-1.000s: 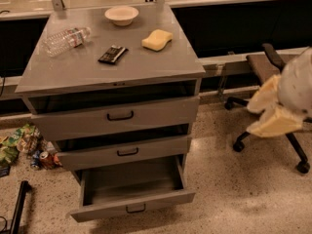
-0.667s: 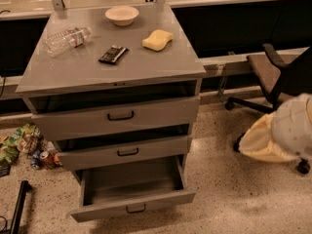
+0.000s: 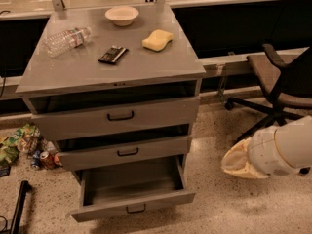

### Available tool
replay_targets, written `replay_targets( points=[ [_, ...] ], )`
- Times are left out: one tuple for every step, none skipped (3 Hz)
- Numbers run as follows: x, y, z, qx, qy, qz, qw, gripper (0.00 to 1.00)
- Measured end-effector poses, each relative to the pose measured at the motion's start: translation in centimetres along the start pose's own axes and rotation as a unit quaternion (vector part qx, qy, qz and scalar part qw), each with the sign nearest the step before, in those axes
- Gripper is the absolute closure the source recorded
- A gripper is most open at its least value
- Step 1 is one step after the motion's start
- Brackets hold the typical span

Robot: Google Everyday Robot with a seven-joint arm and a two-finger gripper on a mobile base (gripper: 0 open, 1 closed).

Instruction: Close bottom drawer

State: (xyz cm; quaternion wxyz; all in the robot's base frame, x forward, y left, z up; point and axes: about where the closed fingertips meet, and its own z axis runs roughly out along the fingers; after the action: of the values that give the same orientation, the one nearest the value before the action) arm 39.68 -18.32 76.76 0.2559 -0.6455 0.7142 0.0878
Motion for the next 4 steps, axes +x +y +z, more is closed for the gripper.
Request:
replay_targets(
  points=[
    [0.4,-0.4,7.4,-0.008,-0.060,-0.002,0.9982,1.00],
    [0.8,-3.5,17.6,0.002,-0.114,-0.046,0.9924,1.00],
    [1.5,-5.3,25.5,0.012,-0.103,-0.079,0.9915,1.00],
    [1.4,-5.6,26.5,0.018,-0.103,-0.078,0.9914,1.00]
  ],
)
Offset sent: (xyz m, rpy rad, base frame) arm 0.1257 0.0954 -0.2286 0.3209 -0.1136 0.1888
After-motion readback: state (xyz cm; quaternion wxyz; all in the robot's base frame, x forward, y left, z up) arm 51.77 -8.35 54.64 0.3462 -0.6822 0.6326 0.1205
